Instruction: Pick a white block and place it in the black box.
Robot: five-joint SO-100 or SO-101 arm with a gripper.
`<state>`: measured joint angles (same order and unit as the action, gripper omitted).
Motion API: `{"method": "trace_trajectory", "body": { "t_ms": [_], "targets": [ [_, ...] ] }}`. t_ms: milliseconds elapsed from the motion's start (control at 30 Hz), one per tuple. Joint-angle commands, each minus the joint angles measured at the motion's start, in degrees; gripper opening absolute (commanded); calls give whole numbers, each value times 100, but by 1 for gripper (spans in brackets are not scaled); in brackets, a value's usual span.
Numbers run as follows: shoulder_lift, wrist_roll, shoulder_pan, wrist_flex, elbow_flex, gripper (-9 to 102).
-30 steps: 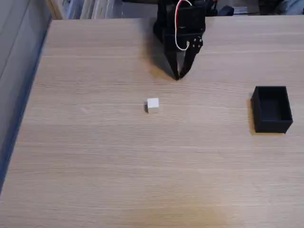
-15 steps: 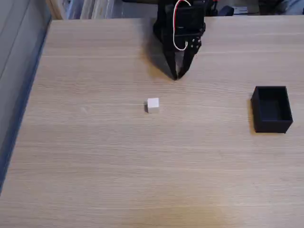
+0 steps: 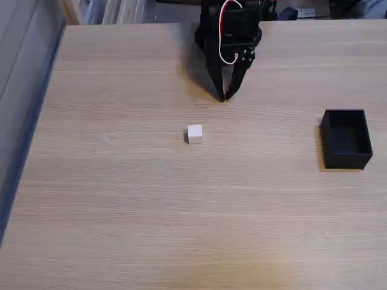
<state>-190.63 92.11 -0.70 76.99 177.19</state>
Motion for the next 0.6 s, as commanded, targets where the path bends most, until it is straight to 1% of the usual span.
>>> {"method": "trace_trajectory", "body": {
  "t_ms": [0,567],
  "targets": [
    [-26,-18,9,18,88,0],
    [9,79,-158,18,44,0]
  ]
}}
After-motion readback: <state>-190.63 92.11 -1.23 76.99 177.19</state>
